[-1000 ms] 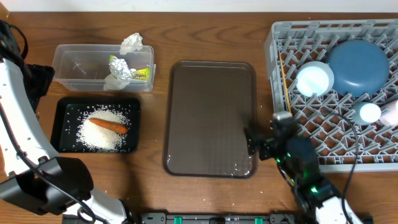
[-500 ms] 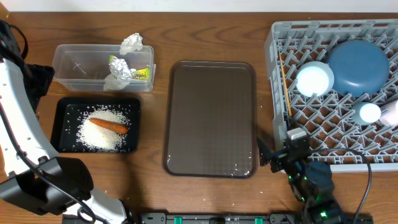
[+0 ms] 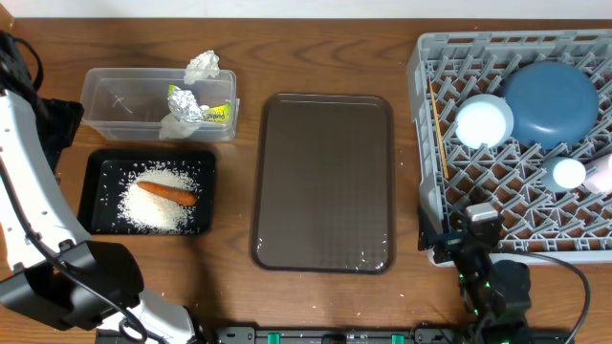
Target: Sort waste into correct bins and load items into the dishwasher rack
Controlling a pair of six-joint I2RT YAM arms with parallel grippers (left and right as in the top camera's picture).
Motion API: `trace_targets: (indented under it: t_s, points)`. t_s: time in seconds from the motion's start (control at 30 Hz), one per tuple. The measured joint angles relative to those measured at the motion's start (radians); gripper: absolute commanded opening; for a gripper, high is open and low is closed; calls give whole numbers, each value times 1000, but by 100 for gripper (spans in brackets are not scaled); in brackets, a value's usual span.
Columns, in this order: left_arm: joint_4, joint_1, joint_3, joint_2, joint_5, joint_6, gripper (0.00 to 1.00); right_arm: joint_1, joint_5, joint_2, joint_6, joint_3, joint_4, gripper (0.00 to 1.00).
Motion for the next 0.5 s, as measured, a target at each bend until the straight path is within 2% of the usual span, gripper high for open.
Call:
trace_targets:
  t_s: [0.2, 0.5]
  points:
    - [-1, 0, 0, 0, 0, 0, 98, -28, 2, -108, 2, 0, 2, 99]
    - [0, 0, 0, 0, 0, 0, 98, -111, 0, -111, 5, 0, 0, 99]
